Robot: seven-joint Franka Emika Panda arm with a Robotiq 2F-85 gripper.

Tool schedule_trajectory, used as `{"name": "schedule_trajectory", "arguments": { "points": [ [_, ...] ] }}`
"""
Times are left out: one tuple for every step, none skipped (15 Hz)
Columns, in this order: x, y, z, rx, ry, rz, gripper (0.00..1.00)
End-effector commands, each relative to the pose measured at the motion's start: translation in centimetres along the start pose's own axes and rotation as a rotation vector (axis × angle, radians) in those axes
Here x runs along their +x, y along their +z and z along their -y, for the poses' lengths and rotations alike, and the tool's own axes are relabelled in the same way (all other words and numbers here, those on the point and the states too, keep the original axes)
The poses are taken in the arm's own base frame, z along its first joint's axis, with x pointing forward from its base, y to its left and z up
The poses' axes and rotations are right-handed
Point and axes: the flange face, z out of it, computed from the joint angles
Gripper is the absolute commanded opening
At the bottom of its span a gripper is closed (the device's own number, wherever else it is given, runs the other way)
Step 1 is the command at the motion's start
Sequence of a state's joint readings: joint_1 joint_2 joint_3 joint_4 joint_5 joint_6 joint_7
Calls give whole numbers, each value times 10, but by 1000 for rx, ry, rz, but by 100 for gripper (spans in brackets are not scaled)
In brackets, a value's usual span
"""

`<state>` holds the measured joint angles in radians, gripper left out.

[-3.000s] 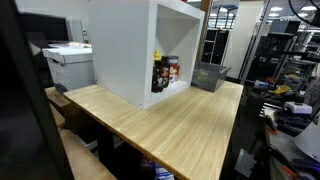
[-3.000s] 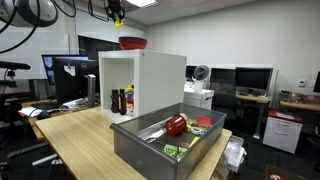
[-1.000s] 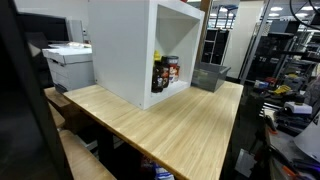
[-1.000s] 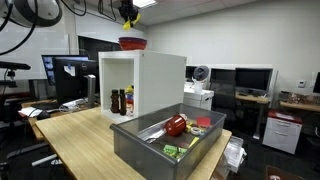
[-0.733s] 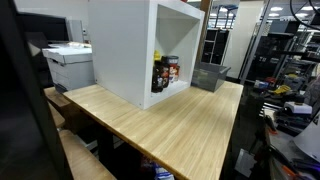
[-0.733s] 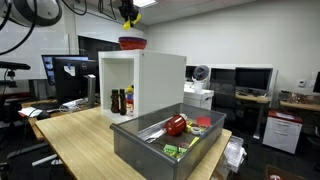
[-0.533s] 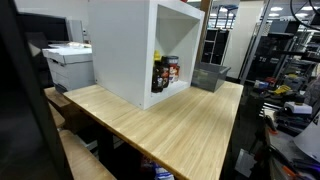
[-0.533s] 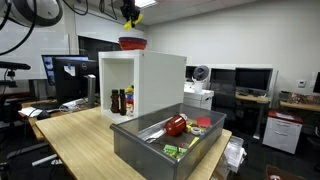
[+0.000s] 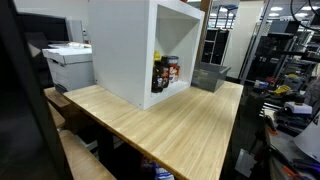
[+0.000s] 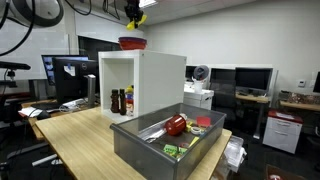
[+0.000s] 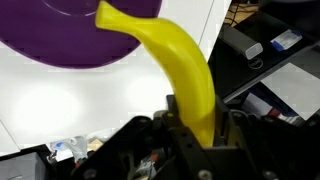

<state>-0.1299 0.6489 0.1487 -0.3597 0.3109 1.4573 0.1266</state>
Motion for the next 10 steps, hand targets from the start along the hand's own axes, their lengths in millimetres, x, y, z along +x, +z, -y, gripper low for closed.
{"name": "schedule_trajectory", "arguments": {
  "points": [
    [-3,2,-8,32,33,48,12],
    [-3,3,-9,34,35,52,12],
    [-4,4,-10,35,35,59,12],
    [-4,5,-10,39,36,64,12],
    [-4,6,-11,41,36,70,12],
    [-5,8,-12,45,37,80,12],
    [-5,9,-12,48,40,85,12],
    [-5,10,-13,52,43,90,12],
    [-4,11,-16,62,58,90,12],
    [-4,11,-17,66,66,88,12]
  ]
}}
